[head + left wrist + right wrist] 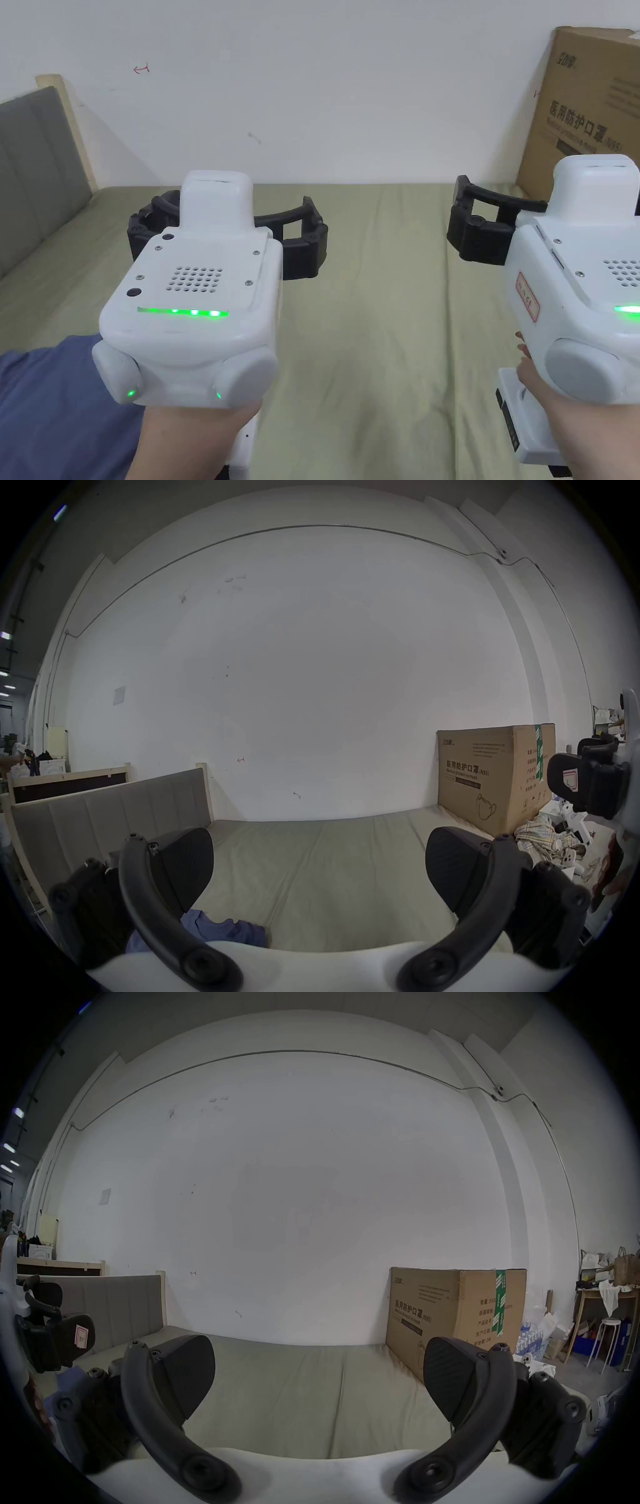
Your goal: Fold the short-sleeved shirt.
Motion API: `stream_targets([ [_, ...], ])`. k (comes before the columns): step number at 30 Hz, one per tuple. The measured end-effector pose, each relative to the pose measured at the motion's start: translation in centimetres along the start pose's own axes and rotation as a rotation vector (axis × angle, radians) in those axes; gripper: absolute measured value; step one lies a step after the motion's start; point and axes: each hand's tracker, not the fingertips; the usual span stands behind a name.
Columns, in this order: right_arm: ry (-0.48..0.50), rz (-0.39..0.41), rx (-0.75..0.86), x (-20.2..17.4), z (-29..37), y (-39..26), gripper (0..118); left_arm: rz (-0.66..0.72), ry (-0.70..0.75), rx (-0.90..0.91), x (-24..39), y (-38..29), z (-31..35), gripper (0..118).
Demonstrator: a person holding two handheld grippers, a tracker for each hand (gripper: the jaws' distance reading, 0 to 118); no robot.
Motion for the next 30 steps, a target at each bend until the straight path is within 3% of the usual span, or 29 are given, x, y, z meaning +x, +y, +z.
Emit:
stream_targets([
  [30,-0.009,0.010,0.021,-0.03,0.60,0.02,118,0.016,0.004,-0.003,-0.02,-0.16,0.15,118],
])
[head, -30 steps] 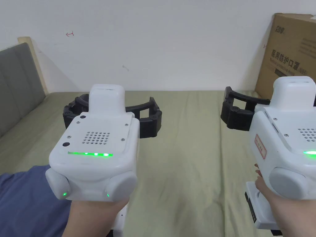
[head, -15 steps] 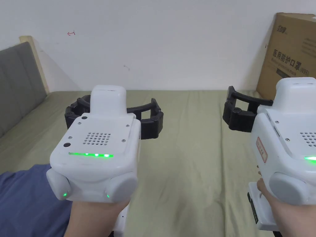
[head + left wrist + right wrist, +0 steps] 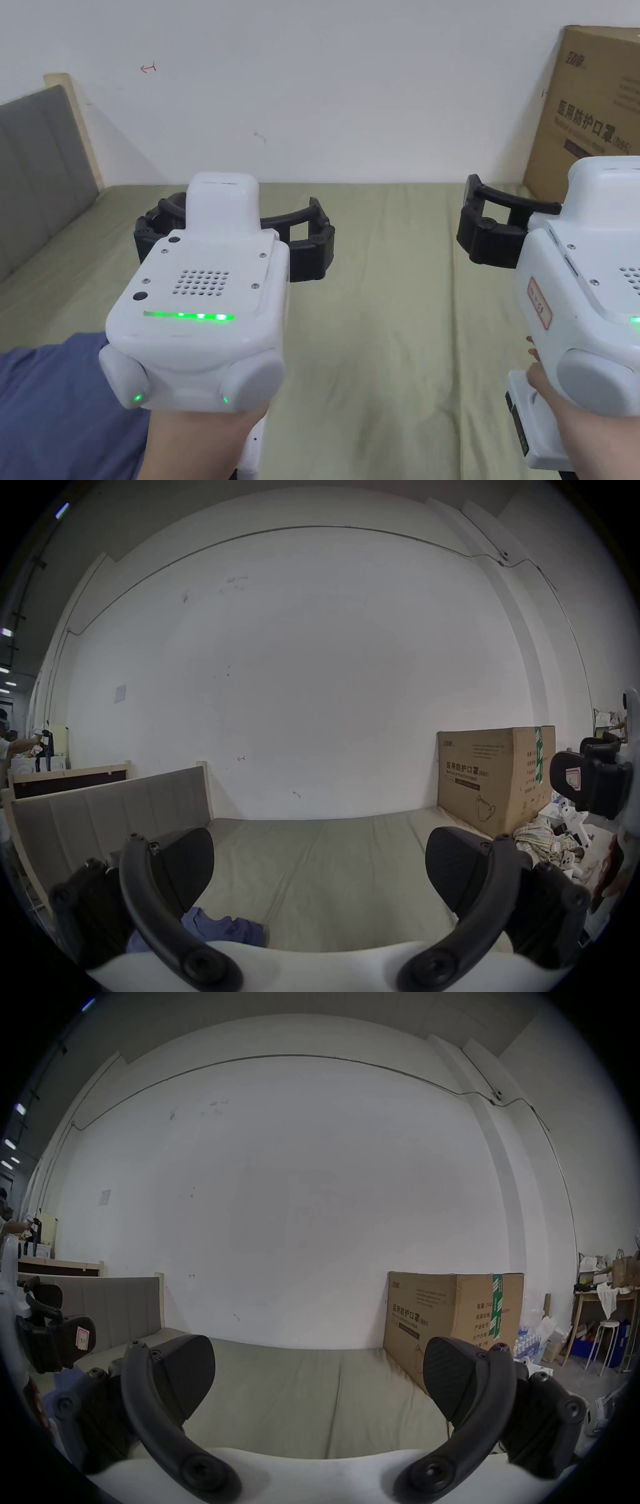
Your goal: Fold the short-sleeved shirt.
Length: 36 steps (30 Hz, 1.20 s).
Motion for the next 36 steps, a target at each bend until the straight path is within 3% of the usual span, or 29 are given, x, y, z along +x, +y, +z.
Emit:
stream_targets([
  [36,0.010,0.011,0.003,-0.36,-0.17,-0.74,118,0.031,0.004,-0.016,-0.47,-0.27,-0.46,118],
])
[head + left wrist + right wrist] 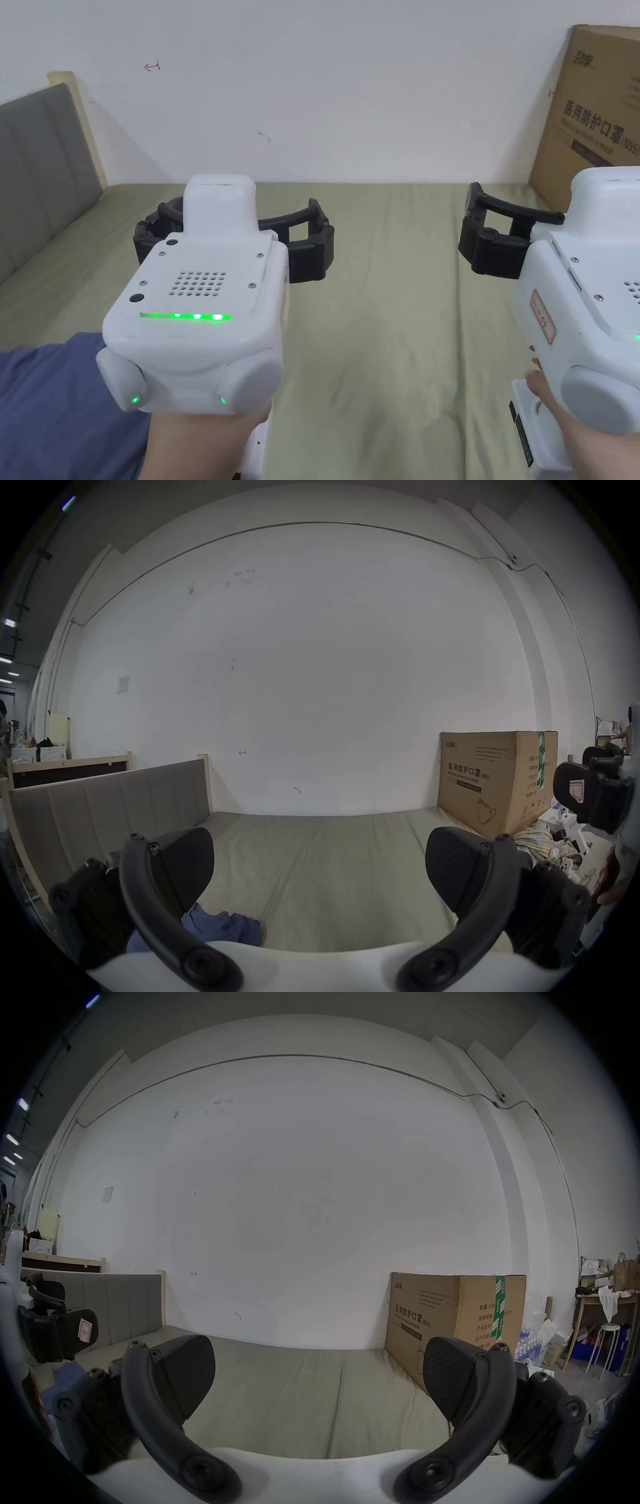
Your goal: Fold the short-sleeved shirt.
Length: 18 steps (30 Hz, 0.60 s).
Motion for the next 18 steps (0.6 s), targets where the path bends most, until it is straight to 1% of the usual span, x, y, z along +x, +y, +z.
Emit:
stream_targets([
  [7,-0.001,-0.004,0.000,0.00,0.11,-0.02,118,-0.005,0.008,-0.017,-0.11,-0.18,-0.11,118],
  [15,-0.004,-0.018,-0.011,0.10,-0.10,-0.04,118,-0.038,0.011,0.012,0.30,-0.22,0.19,118],
  [18,-0.026,0.002,-0.024,-0.06,-0.25,-0.03,118,-0.045,0.008,0.021,0.48,-0.30,0.27,118],
])
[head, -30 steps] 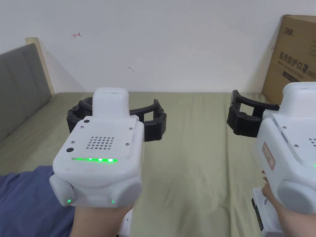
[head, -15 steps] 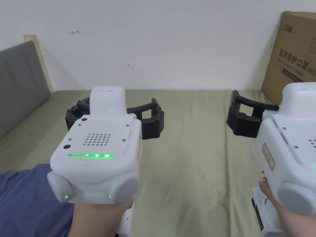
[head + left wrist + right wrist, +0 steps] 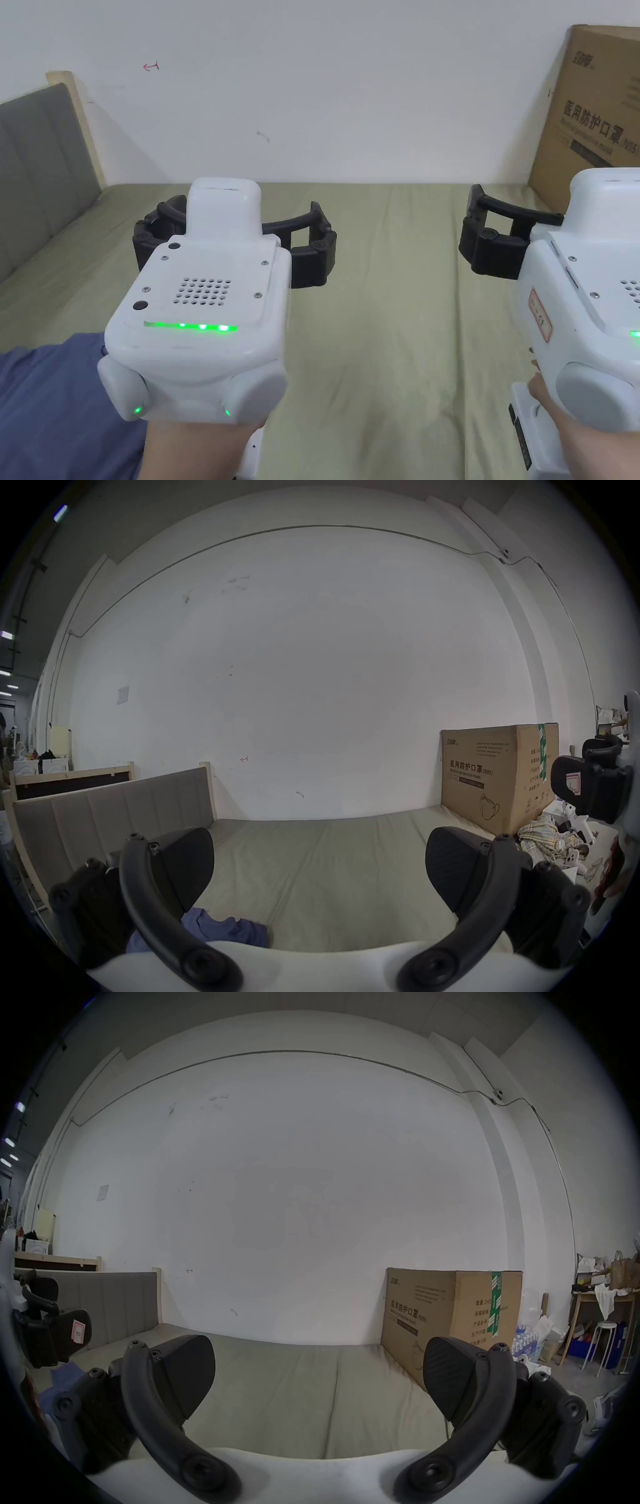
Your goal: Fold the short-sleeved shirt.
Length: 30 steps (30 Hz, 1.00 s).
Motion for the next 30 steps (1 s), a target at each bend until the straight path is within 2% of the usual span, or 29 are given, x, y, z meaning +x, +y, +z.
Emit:
stream_targets([
  [13,0.018,-0.028,0.008,0.4,0.3,-0.6,118,-0.039,-0.011,0.006,0.5,0.0,0.3,118],
  [17,0.010,-0.005,-0.005,0.0,0.3,-0.7,118,-0.026,-0.025,-0.004,0.6,-0.2,0.3,118],
  [23,0.009,-0.011,-0.017,-0.2,0.1,-0.8,118,0.014,-0.009,-0.048,0.6,-0.1,0.0,118],
  [24,0.016,-0.009,-0.013,-0.1,0.1,-0.8,116,0.024,-0.011,-0.058,0.5,0.0,-0.1,118],
  [25,0.023,-0.005,-0.011,-0.1,0.2,-0.8,108,0.028,-0.024,-0.066,0.3,0.0,-0.1,117],
  [26,0.024,0.007,-0.003,-0.1,0.3,-0.9,87,0.034,-0.044,-0.070,0.1,0.1,-0.1,112],
  [27,0.012,0.028,0.005,-0.1,0.3,-0.9,45,0.030,-0.049,-0.071,0.0,0.1,0.0,97],
  [28,-0.009,0.057,-0.008,-0.1,0.1,-1.0,0,0.021,-0.046,-0.072,0.2,0.1,0.0,42],
  [29,-0.028,0.070,-0.011,-0.3,-0.1,-1.1,0,-0.022,0.011,-0.097,0.5,0.1,-0.4,0],
  [30,-0.020,0.041,-0.015,0.2,-0.1,-1.3,0,-0.063,0.086,-0.133,0.6,-0.2,-0.4,0],
])
